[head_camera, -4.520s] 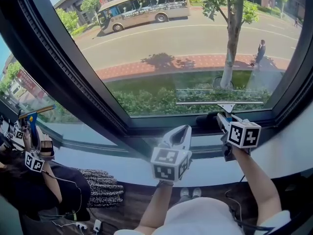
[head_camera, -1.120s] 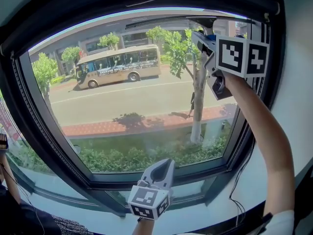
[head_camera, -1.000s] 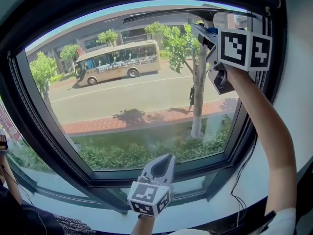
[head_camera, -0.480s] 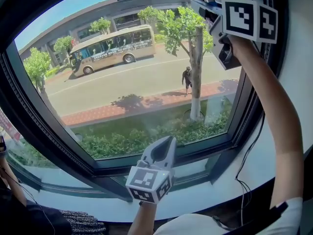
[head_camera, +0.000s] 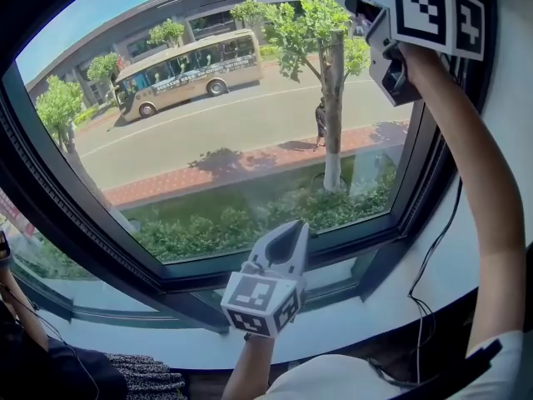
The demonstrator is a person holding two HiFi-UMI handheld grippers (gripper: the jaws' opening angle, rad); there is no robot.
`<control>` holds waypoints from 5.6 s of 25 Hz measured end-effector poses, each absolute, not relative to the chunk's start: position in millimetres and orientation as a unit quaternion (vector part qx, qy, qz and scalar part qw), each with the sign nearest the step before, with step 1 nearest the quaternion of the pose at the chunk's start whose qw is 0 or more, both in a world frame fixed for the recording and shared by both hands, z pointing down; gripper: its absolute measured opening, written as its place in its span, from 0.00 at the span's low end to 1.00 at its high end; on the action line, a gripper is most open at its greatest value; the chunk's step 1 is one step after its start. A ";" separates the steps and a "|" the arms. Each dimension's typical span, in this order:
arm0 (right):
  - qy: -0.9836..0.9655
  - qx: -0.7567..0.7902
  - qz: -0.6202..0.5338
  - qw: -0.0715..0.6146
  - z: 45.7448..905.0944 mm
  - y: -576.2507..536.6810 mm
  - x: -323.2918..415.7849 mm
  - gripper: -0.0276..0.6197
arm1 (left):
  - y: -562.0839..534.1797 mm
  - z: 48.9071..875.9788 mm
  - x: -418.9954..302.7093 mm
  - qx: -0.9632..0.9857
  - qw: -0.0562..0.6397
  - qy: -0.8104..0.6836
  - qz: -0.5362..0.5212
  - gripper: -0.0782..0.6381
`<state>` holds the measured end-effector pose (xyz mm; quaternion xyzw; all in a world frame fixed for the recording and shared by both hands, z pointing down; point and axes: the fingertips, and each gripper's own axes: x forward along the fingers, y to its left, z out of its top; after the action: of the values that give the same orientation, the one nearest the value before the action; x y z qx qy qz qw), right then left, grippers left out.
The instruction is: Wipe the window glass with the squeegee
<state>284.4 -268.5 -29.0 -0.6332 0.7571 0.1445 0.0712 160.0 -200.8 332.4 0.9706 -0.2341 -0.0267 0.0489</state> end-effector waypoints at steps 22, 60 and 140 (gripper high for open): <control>0.759 -0.637 0.119 0.056 -16.1 -267.7 280.6 0.16 | -193.1 311.4 140.3 0.968 0.052 -0.245 -0.025 0.10; 0.761 -0.644 0.063 0.046 50.0 -261.2 287.2 0.16 | -176.4 321.5 129.8 0.967 0.082 -0.238 -0.033 0.10; 0.758 -0.651 -0.001 0.048 165.8 -259.2 283.8 0.16 | -175.4 338.3 136.0 0.969 0.099 -0.223 -0.022 0.10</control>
<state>283.8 -259.2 165.8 -0.6511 0.7575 -0.0008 0.0477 136.0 -175.4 338.3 0.9695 -0.2232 -0.0221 0.0991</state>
